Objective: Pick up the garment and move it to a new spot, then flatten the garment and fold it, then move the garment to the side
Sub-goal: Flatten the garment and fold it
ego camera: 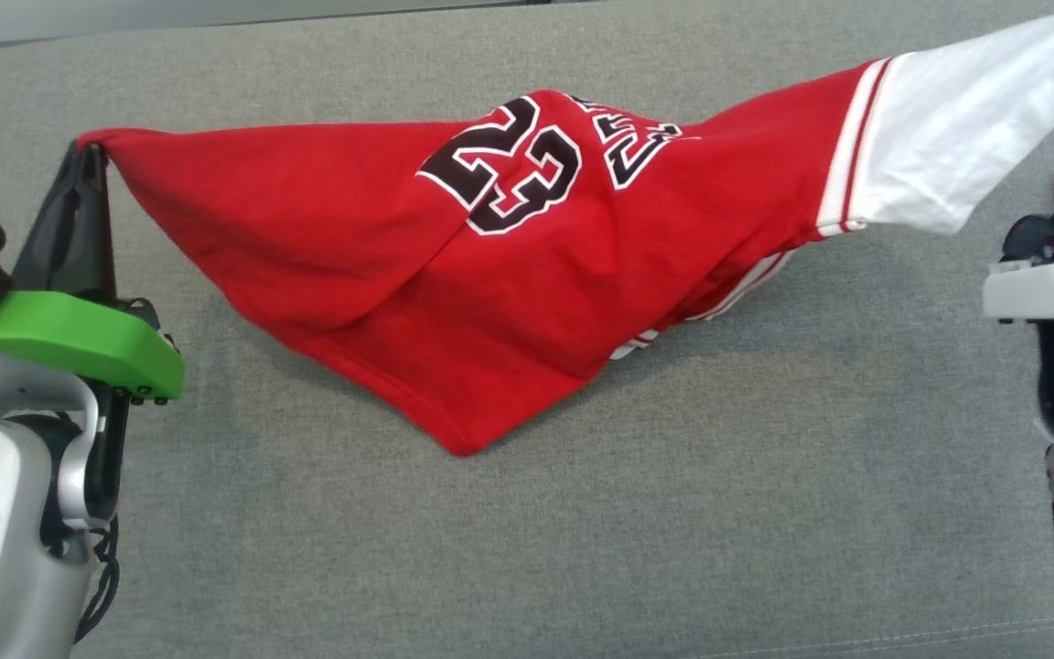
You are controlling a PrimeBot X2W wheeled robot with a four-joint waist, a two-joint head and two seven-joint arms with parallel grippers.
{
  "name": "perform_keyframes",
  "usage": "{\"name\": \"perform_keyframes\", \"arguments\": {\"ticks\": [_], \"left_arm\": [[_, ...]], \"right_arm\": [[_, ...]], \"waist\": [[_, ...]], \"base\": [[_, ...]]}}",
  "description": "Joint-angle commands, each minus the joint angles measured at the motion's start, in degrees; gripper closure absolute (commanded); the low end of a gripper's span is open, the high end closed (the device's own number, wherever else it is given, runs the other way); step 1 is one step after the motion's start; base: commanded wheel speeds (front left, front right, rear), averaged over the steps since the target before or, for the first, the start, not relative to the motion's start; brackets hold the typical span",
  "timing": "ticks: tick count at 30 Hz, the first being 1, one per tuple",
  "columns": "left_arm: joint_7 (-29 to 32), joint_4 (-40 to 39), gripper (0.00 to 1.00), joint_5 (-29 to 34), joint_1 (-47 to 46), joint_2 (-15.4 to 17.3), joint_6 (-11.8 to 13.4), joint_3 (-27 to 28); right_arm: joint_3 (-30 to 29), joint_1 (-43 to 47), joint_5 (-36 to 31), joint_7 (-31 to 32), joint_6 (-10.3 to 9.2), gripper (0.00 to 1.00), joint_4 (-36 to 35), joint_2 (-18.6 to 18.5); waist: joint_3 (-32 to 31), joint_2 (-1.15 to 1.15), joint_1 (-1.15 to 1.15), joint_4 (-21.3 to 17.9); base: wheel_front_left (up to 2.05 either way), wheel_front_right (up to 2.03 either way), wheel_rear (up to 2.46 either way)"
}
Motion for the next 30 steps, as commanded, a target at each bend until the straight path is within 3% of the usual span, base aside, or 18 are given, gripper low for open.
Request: {"name": "perform_keyframes", "arguments": {"ticks": [1, 11, 13, 14, 15, 16, 17, 18, 23, 30], "left_arm": [[-1.1, 2.5, 1.00, -0.9, -1.6, -0.8, -0.9, -0.2], [-10.2, 20.9, 1.00, -2.5, -5.7, -6.9, -6.2, -2.6], [-12.3, 22.8, 0.60, -3.0, -5.4, -8.0, -7.0, -2.8], [-13.7, 23.5, 0.19, -2.9, -5.2, -8.5, -7.0, -2.8], [-15.0, 24.1, 0.00, -2.6, -4.7, -8.9, -7.1, -2.9], [-16.3, 24.6, 0.00, -2.5, -4.1, -9.5, -7.2, -3.0], [-17.6, 24.8, 0.00, -2.2, -3.4, -10.1, -7.1, -3.0], [-18.7, 24.6, 0.00, -2.1, -2.8, -10.6, -6.8, -2.9], [-21.0, 19.8, 0.00, 1.2, 2.1, -12.6, -4.7, -1.2], [-21.0, 7.3, 0.00, 8.8, 11.2, -14.6, -1.9, 2.3]], "right_arm": [[0.5, 1.0, 0.5, -0.7, -0.05, 1.00, 1.3, 0.6], [4.0, 2.7, 3.3, -4.8, -0.05, 1.00, 17.0, 3.3], [4.4, 2.7, 3.9, -5.5, -0.05, 1.00, 19.8, 3.6], [4.6, 2.9, 4.2, -5.7, -0.05, 1.00, 21.2, 3.9], [4.9, 3.1, 4.4, -6.0, -0.05, 1.00, 22.3, 4.0], [5.1, 3.1, 4.5, -6.1, -0.05, 0.88, 23.2, 4.1], [5.2, 3.3, 4.6, -6.4, -0.05, 0.55, 23.9, 4.2], [5.3, 3.7, 4.6, -6.6, -0.05, 0.00, 24.4, 4.4], [4.7, 6.9, 3.8, -6.9, -0.05, 0.00, 23.7, 4.6], [3.1, 12.5, 2.0, -7.0, -0.05, 0.00, 16.4, 5.6]], "waist": [[1.8, 0.00, 0.00, -1.0], [5.0, 0.00, 0.00, -2.3], [5.1, 0.00, 0.00, -2.2], [5.1, 0.00, 0.00, -2.1], [5.0, 0.00, 0.00, -2.0], [4.9, 0.00, 0.00, -1.9], [4.7, 0.00, 0.00, -1.8], [4.4, 0.00, 0.00, -1.6], [2.1, 0.00, 0.00, -1.1], [-1.6, 0.00, 0.00, -0.6]], "base": [[0.00, 0.00, 0.00], [0.00, 0.00, 0.00], [0.00, 0.00, 0.00], [0.00, 0.00, 0.00], [0.00, 0.00, 0.00], [0.00, 0.00, 0.00], [0.00, 0.00, 0.00], [0.00, 0.00, 0.00], [0.00, 0.00, 0.00], [0.00, 0.00, 0.00]]}}
